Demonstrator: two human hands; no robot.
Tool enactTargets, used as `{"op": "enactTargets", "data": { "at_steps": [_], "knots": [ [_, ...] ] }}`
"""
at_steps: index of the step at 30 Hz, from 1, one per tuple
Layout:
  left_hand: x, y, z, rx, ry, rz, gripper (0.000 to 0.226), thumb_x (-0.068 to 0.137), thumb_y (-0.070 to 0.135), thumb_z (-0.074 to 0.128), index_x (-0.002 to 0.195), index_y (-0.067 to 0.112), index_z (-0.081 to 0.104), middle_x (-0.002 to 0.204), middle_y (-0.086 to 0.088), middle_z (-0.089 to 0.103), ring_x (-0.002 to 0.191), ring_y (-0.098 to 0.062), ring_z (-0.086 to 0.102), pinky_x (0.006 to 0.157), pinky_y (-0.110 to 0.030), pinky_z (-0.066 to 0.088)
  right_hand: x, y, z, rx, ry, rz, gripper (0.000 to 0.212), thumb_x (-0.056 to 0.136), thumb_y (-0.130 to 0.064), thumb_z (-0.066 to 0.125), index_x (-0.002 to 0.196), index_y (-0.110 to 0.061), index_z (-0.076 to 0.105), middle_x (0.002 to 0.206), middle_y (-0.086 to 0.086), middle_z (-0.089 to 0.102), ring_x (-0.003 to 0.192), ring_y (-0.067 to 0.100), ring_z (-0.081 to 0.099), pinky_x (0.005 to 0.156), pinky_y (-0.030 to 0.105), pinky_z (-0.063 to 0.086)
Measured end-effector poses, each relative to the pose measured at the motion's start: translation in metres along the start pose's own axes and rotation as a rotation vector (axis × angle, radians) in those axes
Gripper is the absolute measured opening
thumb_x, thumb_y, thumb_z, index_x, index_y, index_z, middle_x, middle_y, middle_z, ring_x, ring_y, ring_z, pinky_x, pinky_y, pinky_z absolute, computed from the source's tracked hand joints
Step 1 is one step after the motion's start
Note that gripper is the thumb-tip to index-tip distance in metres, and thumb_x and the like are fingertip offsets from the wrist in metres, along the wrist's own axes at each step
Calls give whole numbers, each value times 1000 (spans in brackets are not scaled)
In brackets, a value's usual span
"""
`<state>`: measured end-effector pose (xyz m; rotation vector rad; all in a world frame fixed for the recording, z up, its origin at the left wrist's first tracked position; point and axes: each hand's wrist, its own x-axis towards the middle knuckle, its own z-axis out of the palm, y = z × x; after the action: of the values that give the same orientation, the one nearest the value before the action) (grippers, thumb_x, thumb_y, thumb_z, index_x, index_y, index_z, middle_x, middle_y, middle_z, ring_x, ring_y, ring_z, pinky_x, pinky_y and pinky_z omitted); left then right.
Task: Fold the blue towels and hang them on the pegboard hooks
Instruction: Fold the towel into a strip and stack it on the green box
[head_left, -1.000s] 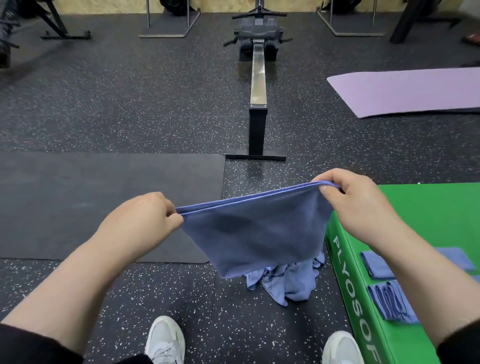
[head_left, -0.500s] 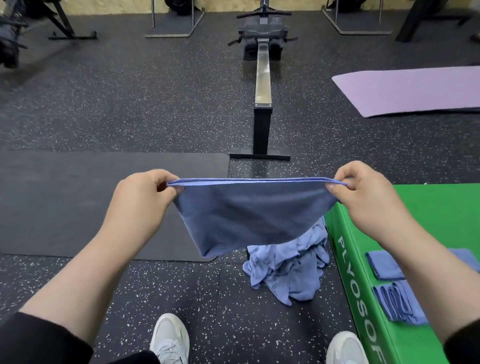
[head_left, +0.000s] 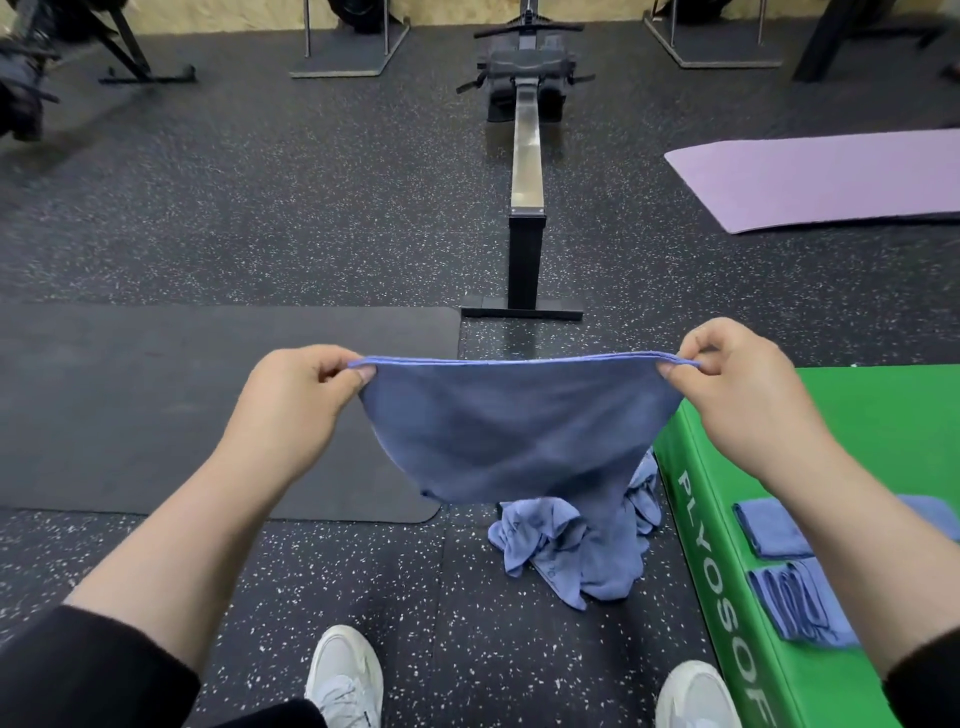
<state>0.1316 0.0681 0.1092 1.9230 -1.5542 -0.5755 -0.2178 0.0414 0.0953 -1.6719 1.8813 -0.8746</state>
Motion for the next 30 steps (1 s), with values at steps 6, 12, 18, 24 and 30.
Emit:
{"op": "enactTargets", "data": {
  "at_steps": [6, 12, 18, 24, 30],
  "knots": [
    [2, -1, 2, -200, -32, -11, 18, 96, 30, 64, 83, 23, 73, 71, 14, 70, 65, -12, 60, 72, -31, 51, 3, 2, 0, -48, -36, 14, 21, 92, -24, 70, 79, -20, 53, 63, 0, 60, 49, 15, 42, 53, 30, 29],
    [-2, 17, 8, -387, -44, 61, 21, 103, 22, 54, 93, 20, 72, 87, -4, 75, 79, -14, 67, 93, -51, 57, 7, 7, 4, -88, -78, 40, 22, 91, -22, 71, 78, -19, 53, 59, -1, 57, 48, 15, 40, 52, 30, 28],
    [-8, 42, 22, -309, -140, 198, 15, 100, 28, 60, 90, 23, 71, 81, -7, 71, 71, -8, 54, 72, -35, 45, -2, -11, 18, -152, -283, -52, 51, 80, -40, 82, 120, -32, 52, 125, -17, 55, 114, 10, 58, 101, 33, 44],
    [-17, 68, 41, -168, -283, 341, 10, 96, 29, 66, 90, 27, 73, 75, 14, 70, 68, 5, 55, 68, -18, 42, -20, -59, 47, 193, -553, -274, 40, 82, -34, 81, 119, -27, 67, 116, -16, 70, 110, -1, 63, 102, 26, 47],
    [-13, 61, 39, -373, -303, 245, 13, 92, 35, 71, 90, 23, 67, 74, 0, 71, 68, -6, 55, 68, -32, 46, -17, -72, 54, 318, -482, -349, 40, 83, -41, 67, 86, -2, 64, 74, 1, 55, 72, 9, 45, 66, 44, 43]
  ]
}}
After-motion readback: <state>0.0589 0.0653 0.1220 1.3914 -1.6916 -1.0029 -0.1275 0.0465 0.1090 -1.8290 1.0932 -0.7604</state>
